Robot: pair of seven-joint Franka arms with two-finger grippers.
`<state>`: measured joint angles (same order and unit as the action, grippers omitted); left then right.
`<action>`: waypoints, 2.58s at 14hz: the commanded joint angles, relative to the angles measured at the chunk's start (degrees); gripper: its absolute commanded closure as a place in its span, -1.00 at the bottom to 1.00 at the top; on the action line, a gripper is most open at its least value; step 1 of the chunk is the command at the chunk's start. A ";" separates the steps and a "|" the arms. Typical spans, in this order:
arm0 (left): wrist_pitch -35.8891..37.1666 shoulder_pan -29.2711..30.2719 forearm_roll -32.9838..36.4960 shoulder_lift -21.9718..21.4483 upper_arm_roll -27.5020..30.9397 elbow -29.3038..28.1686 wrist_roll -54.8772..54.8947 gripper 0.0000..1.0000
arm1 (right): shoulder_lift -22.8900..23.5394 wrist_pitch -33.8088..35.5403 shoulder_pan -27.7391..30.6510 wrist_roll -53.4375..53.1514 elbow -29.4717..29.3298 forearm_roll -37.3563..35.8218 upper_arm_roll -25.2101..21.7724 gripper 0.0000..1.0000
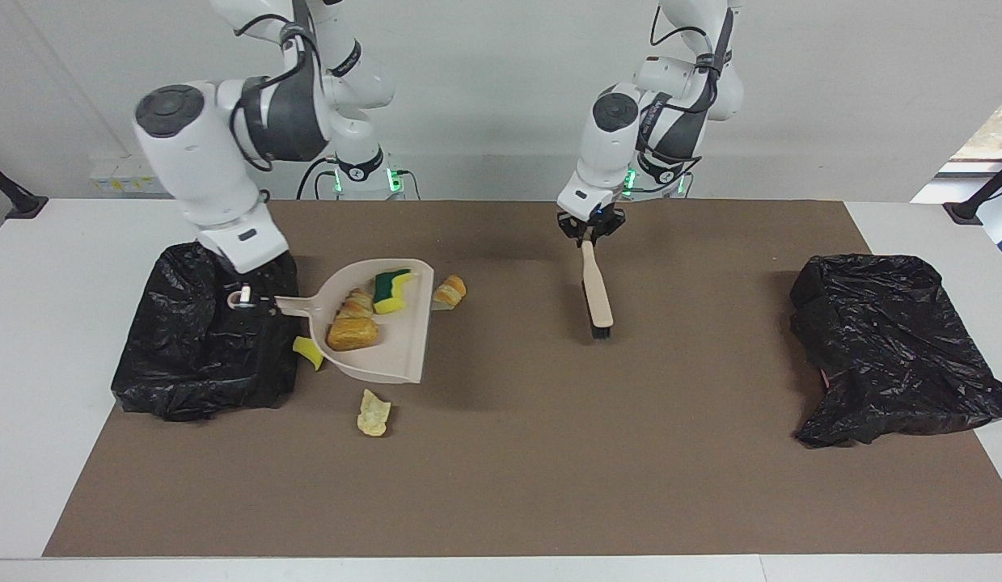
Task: Sweep and dump trash in bin
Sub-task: 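Carry the dustpan to the trash bag with the right gripper, then tip the dustpan into the trash bag with the right gripper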
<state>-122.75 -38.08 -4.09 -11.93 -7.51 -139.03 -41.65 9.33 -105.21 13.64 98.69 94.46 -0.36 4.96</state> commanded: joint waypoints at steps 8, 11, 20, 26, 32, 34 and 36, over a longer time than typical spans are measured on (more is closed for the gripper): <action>-8.65 -9.74 -5.31 -1.35 1.10 -7.31 -5.63 -0.53 | -5.28 -5.60 15.36 15.05 7.12 -20.69 0.58 1.00; -6.37 -5.80 -5.31 0.06 1.54 -3.28 -5.28 -1.00 | -9.41 -17.36 15.28 14.43 16.52 -28.27 0.58 1.00; 2.50 19.68 -3.74 4.80 1.54 11.74 21.05 -1.00 | -14.95 -10.38 3.61 -5.86 23.48 -52.98 0.66 1.00; 14.09 34.10 -1.02 11.13 1.63 27.21 40.48 -1.00 | -16.98 -5.01 -0.28 -9.21 23.58 -61.16 0.75 1.00; 21.83 42.64 -0.83 11.40 1.71 35.65 48.42 -1.00 | -17.69 -2.02 -3.00 -9.74 19.55 -60.12 1.98 1.00; 27.97 43.87 -0.74 11.58 1.71 40.83 48.42 -1.00 | -15.93 -1.93 -4.58 -12.28 17.26 -56.79 2.25 1.00; 33.60 43.97 -0.66 11.32 1.71 45.14 48.33 -1.00 | -14.35 -0.36 -6.33 -14.91 14.71 -50.65 2.33 1.00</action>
<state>-94.90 4.98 -5.78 -1.53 -5.09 -99.34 6.64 -7.54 -108.38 8.52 86.34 113.01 -55.46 6.96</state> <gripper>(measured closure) 0.000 0.687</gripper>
